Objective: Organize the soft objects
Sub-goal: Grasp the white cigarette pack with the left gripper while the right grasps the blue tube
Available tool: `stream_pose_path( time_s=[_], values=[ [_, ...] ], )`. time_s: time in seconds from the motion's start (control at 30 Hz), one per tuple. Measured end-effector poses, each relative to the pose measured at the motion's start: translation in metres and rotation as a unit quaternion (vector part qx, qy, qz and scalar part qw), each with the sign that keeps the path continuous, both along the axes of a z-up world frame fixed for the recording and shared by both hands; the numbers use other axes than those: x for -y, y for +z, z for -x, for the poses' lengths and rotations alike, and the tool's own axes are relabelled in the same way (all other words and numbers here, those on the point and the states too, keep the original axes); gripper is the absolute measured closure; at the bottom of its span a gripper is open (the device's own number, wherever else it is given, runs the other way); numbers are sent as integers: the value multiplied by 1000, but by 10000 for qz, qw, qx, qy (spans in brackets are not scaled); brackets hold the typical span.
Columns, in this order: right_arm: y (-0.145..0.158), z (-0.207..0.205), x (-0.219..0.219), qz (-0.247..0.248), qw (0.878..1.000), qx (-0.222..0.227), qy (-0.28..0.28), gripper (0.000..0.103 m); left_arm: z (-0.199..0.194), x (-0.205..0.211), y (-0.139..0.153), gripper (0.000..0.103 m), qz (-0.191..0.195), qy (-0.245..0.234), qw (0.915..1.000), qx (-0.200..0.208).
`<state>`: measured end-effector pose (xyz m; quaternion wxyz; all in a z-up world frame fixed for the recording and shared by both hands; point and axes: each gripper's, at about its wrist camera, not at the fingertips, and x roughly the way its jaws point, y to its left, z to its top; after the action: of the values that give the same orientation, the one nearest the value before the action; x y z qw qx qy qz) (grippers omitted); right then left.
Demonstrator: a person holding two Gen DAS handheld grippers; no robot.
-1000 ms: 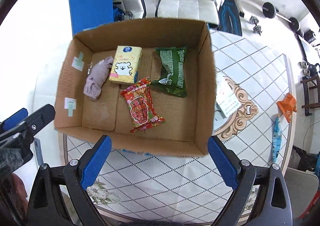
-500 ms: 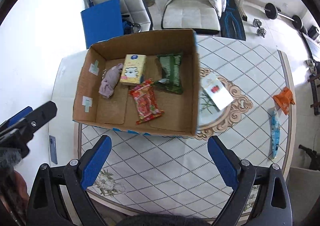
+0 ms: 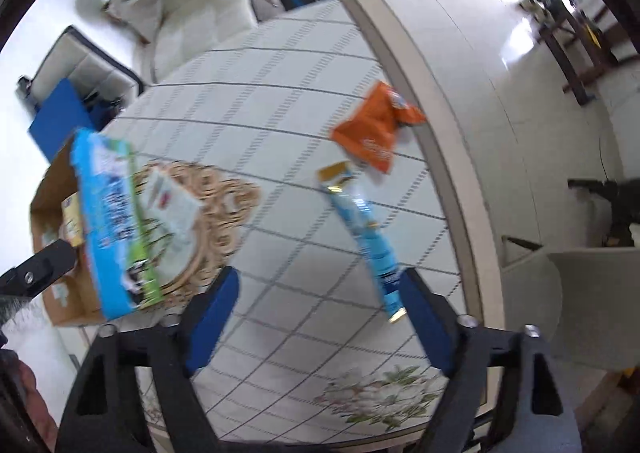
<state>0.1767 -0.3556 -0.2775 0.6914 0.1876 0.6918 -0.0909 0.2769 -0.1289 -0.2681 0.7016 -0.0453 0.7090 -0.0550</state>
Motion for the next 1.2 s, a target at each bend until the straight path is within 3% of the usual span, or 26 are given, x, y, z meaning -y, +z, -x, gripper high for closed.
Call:
stream_pose_path(
  time_s=[0.27, 0.53, 0.67, 0.77, 0.83, 0.9, 0.93, 1.0, 1.03, 1.1, 1.2],
  values=[
    [-62, -6, 30, -53, 9994, -332, 102, 25, -31, 18, -101, 3, -800, 969, 9889, -798],
    [-85, -13, 27, -98, 9985, -439, 313, 25, -45, 17, -148, 0, -1339, 1325, 9731, -1325],
    [-94, -13, 25, -169, 9978, -509, 382, 25, -53, 14, -146, 2, -1273, 1451, 9740, -1184],
    [-101, -13, 22, -254, 9972, -553, 442, 25, -60, 18, -137, 24, -1285, 1256, 9797, -888],
    [-105, -15, 18, -332, 9965, -578, 506, 25, -61, 26, -131, 45, -1438, 976, 9822, -715],
    [-112, -18, 12, -420, 9953, -650, 589, 25, -60, 34, -127, 50, -1481, 618, 9852, -597],
    [-115, -18, 9, -456, 9948, -682, 609, 28, -58, 38, -127, 50, -1461, 473, 9866, -548],
    [-124, -17, 5, -381, 9932, -845, 701, 54, -48, 48, -127, 51, -1374, 219, 9890, -507],
    [-126, -16, 3, -249, 9933, -859, 733, 56, -41, 51, -127, 51, -1293, 133, 9901, -539],
    [-126, -11, 4, -161, 9939, -855, 684, 81, -22, 57, -126, 51, -1098, -3, 9920, -624],
    [-129, 4, 6, -412, 9931, -969, 520, 82, 9, 62, -126, 51, -796, -210, 9934, -803]
  ],
)
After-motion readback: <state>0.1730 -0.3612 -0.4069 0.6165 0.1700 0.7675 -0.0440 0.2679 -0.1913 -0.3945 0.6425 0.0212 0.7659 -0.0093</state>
